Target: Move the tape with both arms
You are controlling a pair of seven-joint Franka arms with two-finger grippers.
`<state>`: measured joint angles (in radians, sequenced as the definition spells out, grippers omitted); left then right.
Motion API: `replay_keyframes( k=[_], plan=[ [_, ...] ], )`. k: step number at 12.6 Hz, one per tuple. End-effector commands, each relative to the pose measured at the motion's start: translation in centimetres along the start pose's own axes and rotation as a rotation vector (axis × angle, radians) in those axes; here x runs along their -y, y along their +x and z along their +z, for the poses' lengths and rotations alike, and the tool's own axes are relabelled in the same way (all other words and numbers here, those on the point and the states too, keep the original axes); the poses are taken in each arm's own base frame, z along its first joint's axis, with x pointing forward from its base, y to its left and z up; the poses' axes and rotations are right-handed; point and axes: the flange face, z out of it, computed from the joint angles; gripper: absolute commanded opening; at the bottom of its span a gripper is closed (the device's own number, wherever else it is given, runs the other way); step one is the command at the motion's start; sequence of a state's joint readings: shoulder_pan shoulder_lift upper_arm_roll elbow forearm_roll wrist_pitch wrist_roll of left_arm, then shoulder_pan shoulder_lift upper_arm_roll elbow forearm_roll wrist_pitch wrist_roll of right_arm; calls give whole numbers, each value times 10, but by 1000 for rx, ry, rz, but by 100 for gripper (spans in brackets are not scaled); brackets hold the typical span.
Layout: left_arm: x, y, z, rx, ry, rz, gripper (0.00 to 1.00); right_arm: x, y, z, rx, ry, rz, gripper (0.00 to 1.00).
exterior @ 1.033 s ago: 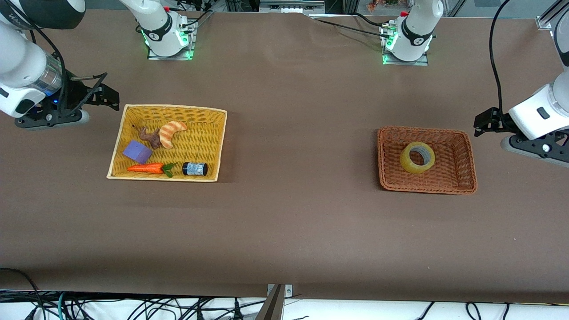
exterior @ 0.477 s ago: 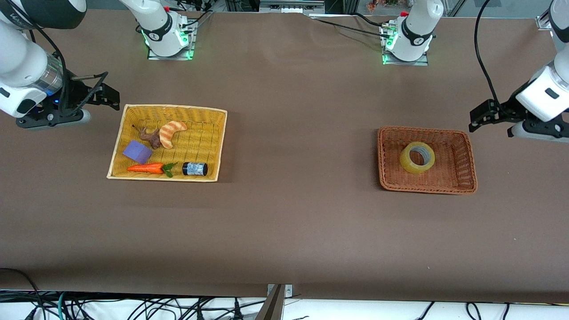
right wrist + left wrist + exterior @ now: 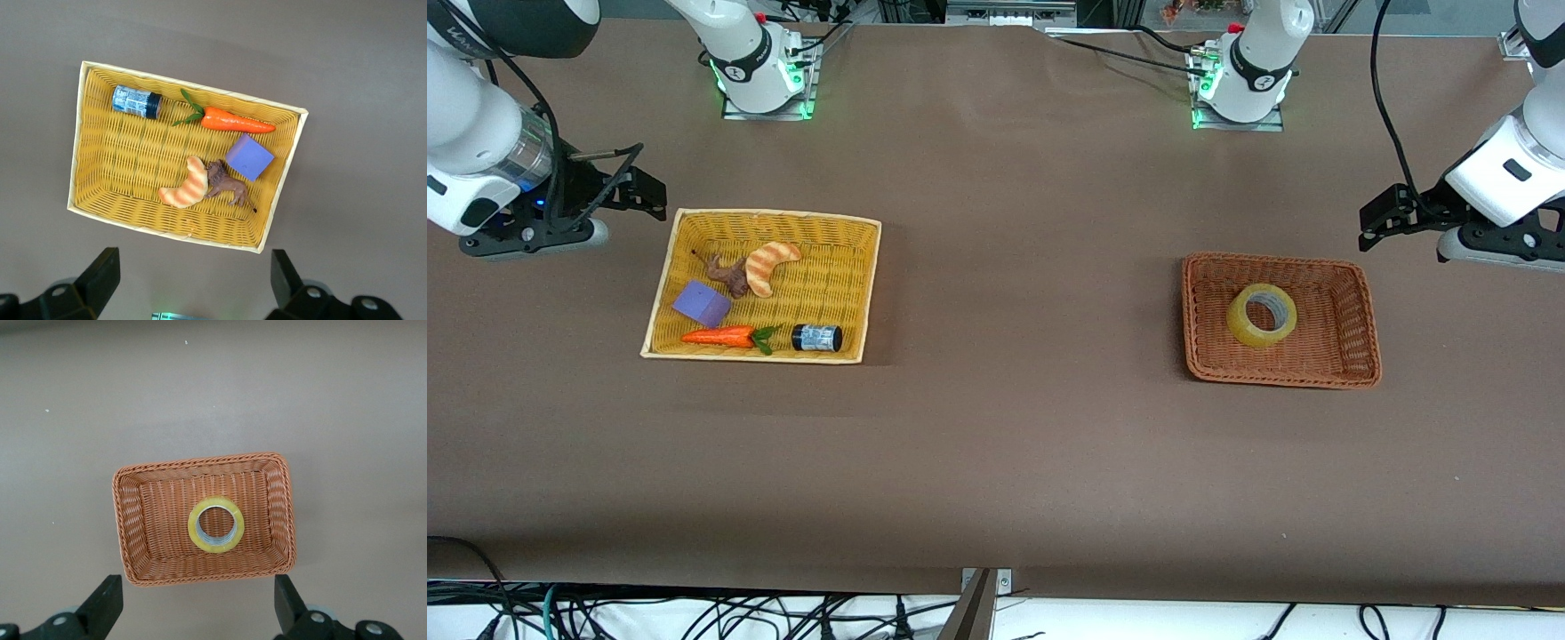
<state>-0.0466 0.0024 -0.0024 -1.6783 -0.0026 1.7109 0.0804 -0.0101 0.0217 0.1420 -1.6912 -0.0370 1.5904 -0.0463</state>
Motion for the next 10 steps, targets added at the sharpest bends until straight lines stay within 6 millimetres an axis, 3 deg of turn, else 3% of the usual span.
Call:
replay_keyframes(
  k=[1,10],
  plan=[
    [7,-2,1,11,26,-21,100,-1,0,-6,-5,-12,-16,100],
    [9,-1,1,11,27,-17,100,-2,0,-8,-11,-12,-14,100]
  ],
)
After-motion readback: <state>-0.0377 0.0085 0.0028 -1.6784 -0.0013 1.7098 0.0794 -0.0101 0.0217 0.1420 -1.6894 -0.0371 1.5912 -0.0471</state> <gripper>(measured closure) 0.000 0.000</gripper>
